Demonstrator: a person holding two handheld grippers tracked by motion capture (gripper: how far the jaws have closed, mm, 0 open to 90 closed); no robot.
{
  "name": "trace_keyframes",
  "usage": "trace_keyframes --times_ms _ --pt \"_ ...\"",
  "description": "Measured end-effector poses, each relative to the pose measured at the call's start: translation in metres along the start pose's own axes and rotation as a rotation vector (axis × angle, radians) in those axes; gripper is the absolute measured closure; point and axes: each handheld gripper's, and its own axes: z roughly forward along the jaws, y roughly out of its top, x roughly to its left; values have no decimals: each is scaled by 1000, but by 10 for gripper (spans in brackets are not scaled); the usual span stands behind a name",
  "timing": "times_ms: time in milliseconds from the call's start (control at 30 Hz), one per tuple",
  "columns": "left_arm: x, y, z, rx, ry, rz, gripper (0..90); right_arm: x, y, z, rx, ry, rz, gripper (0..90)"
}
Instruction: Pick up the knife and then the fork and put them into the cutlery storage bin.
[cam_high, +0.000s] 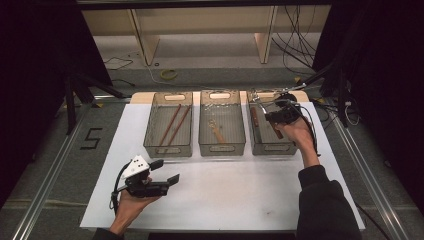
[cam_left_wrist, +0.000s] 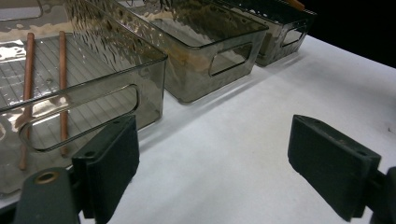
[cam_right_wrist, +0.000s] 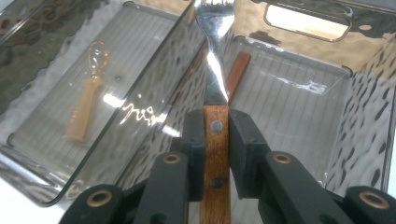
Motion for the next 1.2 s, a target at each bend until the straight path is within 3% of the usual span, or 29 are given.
trace_keyframes --times_ms 367,833,933,1200 --pt "0 0 0 1 -1 4 160 -8 -3 14 24 -36 56 778" --pt "0 0 0 0 -2 2 160 -7 -4 25 47 -40 65 764" --pt "0 0 0 1 -2 2 160 -8 -3 25 47 -12 76 652" --pt "0 0 0 1 -2 1 160 6 -3 11 4 37 24 571"
